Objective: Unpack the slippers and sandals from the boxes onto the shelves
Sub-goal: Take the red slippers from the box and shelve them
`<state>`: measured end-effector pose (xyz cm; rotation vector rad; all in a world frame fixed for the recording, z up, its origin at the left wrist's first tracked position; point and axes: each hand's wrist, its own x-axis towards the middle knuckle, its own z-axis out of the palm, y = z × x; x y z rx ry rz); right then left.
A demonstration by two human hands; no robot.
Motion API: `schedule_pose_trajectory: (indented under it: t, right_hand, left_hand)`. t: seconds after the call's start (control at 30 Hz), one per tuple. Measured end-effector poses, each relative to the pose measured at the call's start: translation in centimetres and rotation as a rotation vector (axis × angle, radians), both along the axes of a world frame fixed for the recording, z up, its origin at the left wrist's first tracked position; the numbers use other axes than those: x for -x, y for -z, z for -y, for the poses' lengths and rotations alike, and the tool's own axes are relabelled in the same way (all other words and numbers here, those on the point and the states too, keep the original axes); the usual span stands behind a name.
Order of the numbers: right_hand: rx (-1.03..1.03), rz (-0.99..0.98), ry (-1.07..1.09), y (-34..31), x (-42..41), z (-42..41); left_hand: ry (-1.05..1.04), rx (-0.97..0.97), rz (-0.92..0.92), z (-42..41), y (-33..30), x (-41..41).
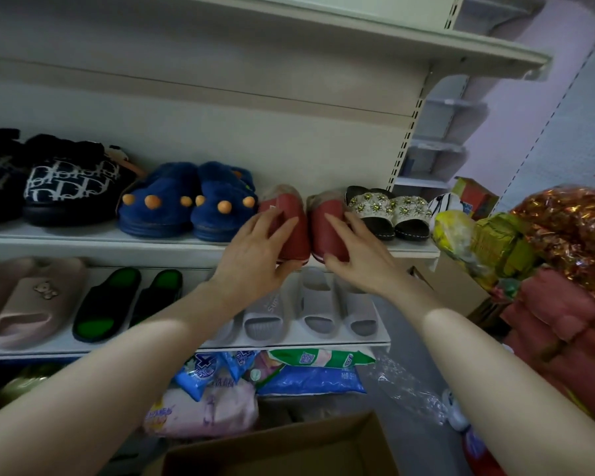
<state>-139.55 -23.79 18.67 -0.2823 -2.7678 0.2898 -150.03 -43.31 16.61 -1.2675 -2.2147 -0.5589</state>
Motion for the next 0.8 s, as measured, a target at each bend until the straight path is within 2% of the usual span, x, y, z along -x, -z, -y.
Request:
schedule_pose_trajectory:
  t: [0.13,0.33,0.67,0.8]
  right_hand:
    - [-0.079,0.038,-0.014,-0.1,1.8,-0.5]
    - [-0.18,0.091,0.008,0.1,4.6,-1.6]
    - [-0.286,0.122,0.019,-0.6,4.5,-1.7]
    - [-0.398,0.052,-0.06,-1.7,3.6,-0.7]
  left_hand:
    - [-0.037,0.124,0.06,-1.2,-0.3,1.1]
    - [-0.115,0.21,0.03,-3.2,-0.7,2.7]
    - [-0.083,0.239,0.089,-2.9,-1.6,3.7]
    - [-0.053,0.195,-0.001,0.3,-2.4,3.7]
